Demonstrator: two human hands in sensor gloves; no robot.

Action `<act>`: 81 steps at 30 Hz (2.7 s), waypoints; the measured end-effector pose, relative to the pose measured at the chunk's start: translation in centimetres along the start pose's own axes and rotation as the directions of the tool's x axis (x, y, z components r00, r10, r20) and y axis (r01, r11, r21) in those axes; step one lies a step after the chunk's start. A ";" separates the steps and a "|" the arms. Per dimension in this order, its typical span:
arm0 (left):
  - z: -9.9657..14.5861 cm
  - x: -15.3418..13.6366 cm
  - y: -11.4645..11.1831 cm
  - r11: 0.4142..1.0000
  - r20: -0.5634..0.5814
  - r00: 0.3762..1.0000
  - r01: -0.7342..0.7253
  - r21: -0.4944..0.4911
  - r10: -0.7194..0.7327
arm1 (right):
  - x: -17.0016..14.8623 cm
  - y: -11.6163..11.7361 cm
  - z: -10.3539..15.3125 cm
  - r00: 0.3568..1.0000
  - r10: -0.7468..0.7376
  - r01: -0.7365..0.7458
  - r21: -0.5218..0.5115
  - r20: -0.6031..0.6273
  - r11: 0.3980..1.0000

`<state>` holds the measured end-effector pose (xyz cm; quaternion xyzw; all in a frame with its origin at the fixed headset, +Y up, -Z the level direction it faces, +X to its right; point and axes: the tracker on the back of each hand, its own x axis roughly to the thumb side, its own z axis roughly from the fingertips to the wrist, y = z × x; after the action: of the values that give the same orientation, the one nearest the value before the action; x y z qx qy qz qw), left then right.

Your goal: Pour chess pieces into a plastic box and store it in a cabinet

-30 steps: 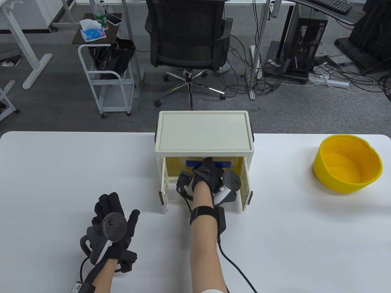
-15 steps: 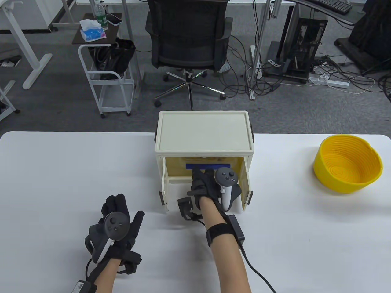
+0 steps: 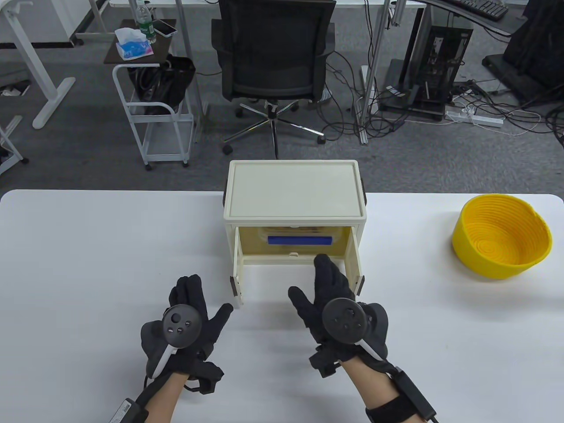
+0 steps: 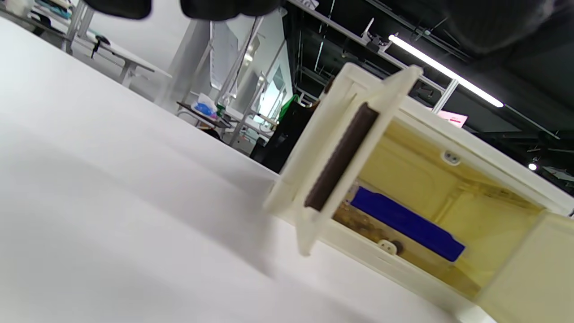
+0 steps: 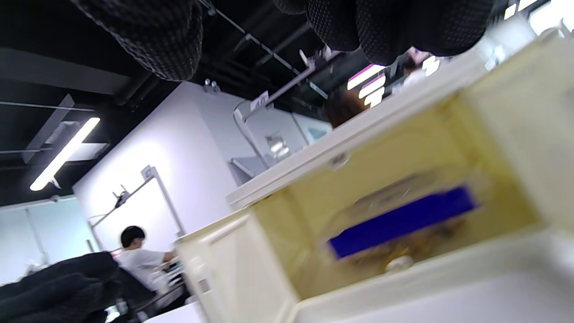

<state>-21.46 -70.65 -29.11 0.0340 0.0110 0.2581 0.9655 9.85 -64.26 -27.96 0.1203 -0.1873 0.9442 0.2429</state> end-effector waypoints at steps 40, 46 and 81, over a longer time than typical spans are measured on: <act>-13.9 7.9 -10.3 0.786 -0.206 0.869 -0.495 -0.371 0.450 | -9.9 11.9 -8.8 0.726 -0.446 0.645 0.295 -0.524 0.704; -14.7 8.3 -10.4 0.822 -0.195 0.888 -0.460 -0.336 0.417 | -10.5 13.3 -10.0 0.620 -0.530 0.739 0.202 -0.579 0.643; 0.0 5.9 -7.4 0.857 0.147 0.845 0.513 0.055 -0.515 | -3.9 6.8 2.4 0.887 0.461 -0.447 0.302 0.027 0.842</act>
<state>-12.71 -74.09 -29.62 0.0567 -0.0541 -0.0131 0.9968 10.12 -72.39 -29.03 0.0857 -0.0592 0.9945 -0.0042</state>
